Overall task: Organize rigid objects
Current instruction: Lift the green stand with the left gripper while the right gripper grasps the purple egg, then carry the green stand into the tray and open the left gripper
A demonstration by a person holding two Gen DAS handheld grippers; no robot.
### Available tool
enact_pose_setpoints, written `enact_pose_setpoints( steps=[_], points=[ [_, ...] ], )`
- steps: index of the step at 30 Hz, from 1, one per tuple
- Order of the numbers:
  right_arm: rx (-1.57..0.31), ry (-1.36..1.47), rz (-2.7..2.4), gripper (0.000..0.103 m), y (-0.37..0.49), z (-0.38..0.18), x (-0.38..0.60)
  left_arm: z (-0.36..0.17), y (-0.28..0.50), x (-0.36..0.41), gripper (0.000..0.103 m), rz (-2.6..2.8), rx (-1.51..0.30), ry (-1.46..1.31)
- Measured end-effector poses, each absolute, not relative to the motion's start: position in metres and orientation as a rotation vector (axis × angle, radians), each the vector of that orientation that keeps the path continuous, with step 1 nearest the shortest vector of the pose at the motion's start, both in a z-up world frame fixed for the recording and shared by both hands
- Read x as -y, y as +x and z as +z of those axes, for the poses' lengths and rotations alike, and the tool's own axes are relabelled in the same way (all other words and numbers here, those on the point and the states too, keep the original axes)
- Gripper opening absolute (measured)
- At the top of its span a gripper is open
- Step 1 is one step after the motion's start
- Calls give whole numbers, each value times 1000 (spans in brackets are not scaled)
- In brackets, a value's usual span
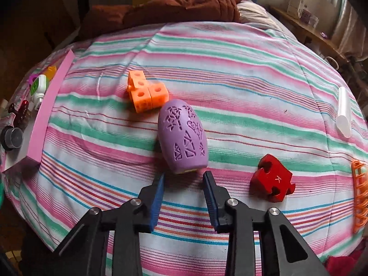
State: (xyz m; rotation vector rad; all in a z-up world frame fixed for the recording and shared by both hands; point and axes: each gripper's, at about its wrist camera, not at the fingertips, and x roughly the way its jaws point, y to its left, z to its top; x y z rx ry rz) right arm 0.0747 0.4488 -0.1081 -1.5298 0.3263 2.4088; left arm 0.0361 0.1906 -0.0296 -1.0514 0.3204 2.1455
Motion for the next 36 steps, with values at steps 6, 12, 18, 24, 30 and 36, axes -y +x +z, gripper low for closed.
enact_pose_setpoints(
  steps=[6,12,18,24,30,36],
  points=[
    [-400,-1560,2445,68,79,-105,-454,-36,32,-174,30,2163,-292,-1087],
    [-421,-1488,2467,79,85,-94,-460,-38,30,-169,30,2160,-273,-1109],
    [-373,-1453,2494,81,76,-93,-459,-35,31,-171,30,2151,-274,-1103],
    [-336,-1446,2470,65,49,-106,-462,-28,35,-167,30,2170,-282,-1069],
    [-146,-1506,2477,44,50,-110,-437,-23,33,-155,30,2228,-285,-1054],
    [-239,-1543,2499,45,60,-113,-439,-25,29,-144,30,2287,-289,-1066]
  ],
)
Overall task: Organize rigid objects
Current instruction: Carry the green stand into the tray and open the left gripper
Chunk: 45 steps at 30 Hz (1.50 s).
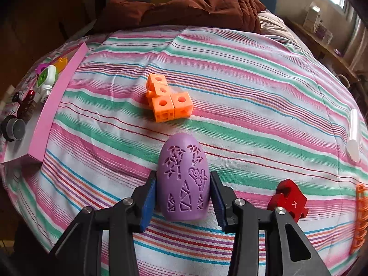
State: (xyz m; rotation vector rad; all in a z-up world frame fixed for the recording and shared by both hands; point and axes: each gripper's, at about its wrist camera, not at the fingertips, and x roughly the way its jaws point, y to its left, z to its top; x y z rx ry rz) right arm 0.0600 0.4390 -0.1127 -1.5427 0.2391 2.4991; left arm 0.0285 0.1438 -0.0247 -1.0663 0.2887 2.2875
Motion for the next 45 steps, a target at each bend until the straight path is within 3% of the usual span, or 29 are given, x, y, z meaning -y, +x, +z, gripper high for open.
enact_pose_setpoints(
  steps=[37,45],
  points=[
    [-82,-1462,2545,44,62,-116,-423,-40,15,-121,30,2319,-228,-1152],
    [-76,-1453,2546,44,63,-116,-423,-23,-7,-81,30,2387,-69,-1146]
  ],
)
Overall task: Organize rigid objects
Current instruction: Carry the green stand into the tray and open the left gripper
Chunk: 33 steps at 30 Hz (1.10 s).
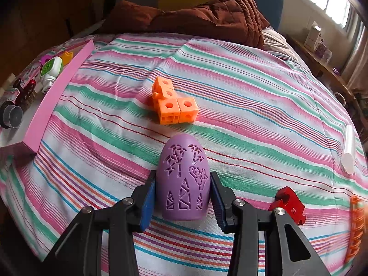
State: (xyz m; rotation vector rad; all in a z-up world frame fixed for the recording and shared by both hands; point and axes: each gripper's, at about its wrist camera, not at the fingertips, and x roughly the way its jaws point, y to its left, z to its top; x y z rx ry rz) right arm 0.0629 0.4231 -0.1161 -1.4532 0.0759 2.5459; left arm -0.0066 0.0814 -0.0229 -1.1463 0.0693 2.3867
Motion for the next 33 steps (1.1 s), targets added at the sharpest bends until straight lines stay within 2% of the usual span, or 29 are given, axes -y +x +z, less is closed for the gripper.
enact_pose_setpoints(
  steps=[8,15,18,22,26,31,33],
  points=[
    [-76,-1452,2545,44,64,-116,-423,-13,-34,-28,30,2486,124,-1173],
    [-72,-1453,2546,44,63,-116,-423,-24,-40,-29,30,2424,182,-1230],
    [-72,-1453,2546,44,63,-115,-423,-25,-43,-53,30,2354,119,-1209],
    [-68,-1450,2543,44,63,-115,-423,-24,-47,-97,30,2289,-56,-1142],
    [-71,-1451,2543,44,63,-115,-423,-47,-51,-127,30,2233,-222,-1168],
    [-64,-1452,2544,44,62,-115,-423,-79,-59,-132,30,2227,-314,-1259],
    [-63,-1451,2545,44,62,-115,-422,-83,-59,-128,30,2219,-298,-1264]
  ],
)
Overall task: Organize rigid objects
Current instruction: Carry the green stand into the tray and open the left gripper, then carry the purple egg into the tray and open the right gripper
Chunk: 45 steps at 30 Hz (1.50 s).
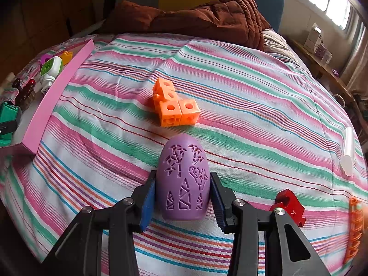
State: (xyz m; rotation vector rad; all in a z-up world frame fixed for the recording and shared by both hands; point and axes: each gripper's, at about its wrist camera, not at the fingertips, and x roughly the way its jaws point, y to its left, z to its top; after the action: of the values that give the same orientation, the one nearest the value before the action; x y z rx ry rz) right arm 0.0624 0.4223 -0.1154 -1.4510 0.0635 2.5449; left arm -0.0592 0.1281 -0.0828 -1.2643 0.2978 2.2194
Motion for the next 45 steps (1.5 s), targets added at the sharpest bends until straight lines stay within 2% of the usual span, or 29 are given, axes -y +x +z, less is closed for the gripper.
enact_pose_setpoints(
  steps=[12,45],
  points=[
    [-64,-1451,2545,44,62,-116,-422,-87,-58,-123,31,2236,-232,-1278],
    [-62,-1439,2541,44,61,-115,-421,-66,-24,-111,41,2354,-263,-1198]
  ],
)
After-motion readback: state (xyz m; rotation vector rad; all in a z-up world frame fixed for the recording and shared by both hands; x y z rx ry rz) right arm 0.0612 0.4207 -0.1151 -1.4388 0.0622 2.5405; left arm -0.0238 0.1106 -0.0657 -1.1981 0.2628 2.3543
